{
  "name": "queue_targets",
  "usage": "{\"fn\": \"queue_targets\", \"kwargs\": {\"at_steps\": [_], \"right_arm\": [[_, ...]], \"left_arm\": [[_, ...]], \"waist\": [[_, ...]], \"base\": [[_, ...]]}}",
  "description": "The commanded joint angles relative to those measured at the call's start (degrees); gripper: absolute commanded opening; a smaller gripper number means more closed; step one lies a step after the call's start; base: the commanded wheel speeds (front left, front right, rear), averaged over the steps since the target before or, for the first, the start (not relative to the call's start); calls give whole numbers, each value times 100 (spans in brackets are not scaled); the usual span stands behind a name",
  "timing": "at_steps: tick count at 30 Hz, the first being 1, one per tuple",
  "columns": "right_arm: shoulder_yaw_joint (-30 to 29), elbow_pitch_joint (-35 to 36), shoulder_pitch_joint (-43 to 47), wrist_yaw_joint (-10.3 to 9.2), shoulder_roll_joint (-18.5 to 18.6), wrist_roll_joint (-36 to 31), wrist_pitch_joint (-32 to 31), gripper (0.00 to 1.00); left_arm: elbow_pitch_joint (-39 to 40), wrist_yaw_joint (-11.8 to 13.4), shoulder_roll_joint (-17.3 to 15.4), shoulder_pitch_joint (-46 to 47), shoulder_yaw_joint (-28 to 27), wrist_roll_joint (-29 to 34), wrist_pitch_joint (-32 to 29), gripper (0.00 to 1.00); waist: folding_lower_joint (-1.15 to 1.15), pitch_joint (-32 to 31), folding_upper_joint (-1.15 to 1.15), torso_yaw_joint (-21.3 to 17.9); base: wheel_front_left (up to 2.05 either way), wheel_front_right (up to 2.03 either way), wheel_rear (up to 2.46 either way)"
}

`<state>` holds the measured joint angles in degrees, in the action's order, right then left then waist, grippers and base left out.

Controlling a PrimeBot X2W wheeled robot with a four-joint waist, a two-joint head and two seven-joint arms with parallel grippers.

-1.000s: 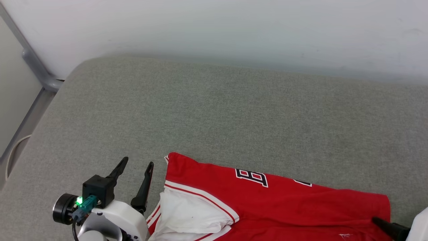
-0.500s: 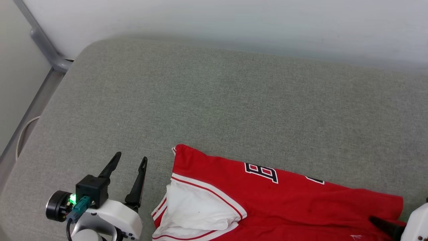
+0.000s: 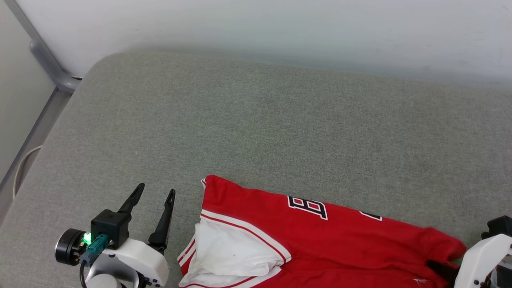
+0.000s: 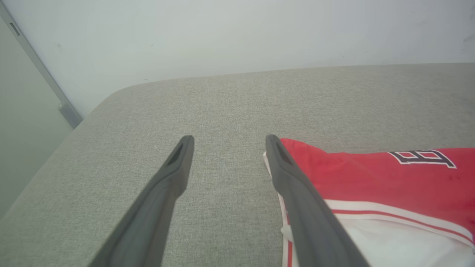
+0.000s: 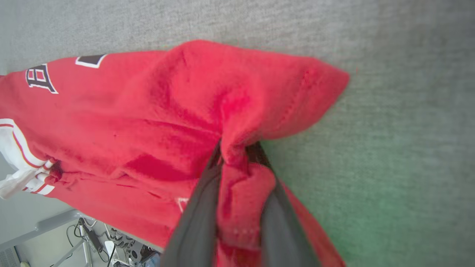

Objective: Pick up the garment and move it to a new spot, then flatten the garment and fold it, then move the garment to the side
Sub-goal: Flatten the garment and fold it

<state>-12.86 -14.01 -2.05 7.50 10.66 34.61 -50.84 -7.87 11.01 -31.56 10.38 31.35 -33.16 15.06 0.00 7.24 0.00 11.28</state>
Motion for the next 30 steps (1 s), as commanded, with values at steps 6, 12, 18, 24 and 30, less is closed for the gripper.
{"fn": "queue_targets", "kwargs": {"at_steps": [6, 12, 18, 24, 30], "right_arm": [[38, -220, 126, -8, 187, 84, 333, 0], [-184, -260, 132, -9, 589, 14, 656, 0], [-437, -369, 46, -7, 906, -161, 873, 0], [-582, -416, 14, -7, 1058, -244, 908, 0], [-462, 53, 151, -4, 916, -89, 705, 0]], "left_arm": [[-80, -52, 83, -132, -97, 53, 14, 100], [-105, -95, 153, -189, -165, 79, 13, 100], [-133, -132, 233, -221, -214, 122, 14, 100], [-206, -189, 306, -313, -277, 164, 14, 100], [-206, -223, 419, -411, -319, 200, 14, 100]], "waist": [[0, -126, 0, -67], [0, -232, 0, -124], [0, -288, 0, -157], [0, -422, 0, -195], [0, -549, 0, -257]], "base": [[0, 0, 0], [0, 0, 0], [0, 0, 0], [0, 0, 0], [0, 0, 0]]}}
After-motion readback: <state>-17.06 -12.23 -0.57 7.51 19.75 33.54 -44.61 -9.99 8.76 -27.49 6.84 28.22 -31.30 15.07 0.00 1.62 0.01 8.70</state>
